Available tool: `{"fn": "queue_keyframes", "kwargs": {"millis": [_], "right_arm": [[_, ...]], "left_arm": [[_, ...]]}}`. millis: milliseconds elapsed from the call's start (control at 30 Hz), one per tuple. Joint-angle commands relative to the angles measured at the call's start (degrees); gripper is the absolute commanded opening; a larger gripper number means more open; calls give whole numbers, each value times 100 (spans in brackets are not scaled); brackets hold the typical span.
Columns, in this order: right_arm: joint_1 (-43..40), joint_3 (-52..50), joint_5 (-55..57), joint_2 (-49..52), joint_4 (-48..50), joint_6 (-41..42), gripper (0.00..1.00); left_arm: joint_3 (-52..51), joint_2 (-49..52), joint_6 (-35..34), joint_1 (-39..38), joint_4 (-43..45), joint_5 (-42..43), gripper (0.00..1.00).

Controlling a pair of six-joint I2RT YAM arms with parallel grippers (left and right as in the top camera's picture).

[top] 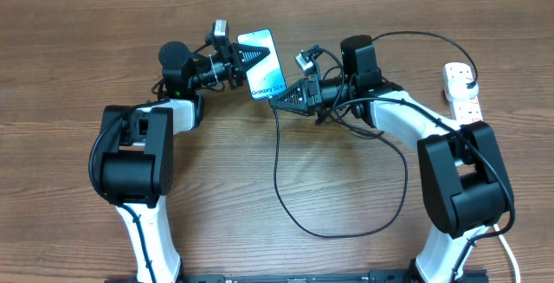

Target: Plug charger to phone and switch on socket

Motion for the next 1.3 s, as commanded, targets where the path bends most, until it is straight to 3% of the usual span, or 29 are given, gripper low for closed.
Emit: {"fn": "queue_keyframes", "kwargs": {"millis": [0,1267], "right_arm": [[-55,96,695,-197,138,-24,4],[26,96,1565,-197,533,297,4]], "left_arm": [[-9,20,68,-269,68,1729,4],[-9,20,66,-516,68,1591,4]]}}
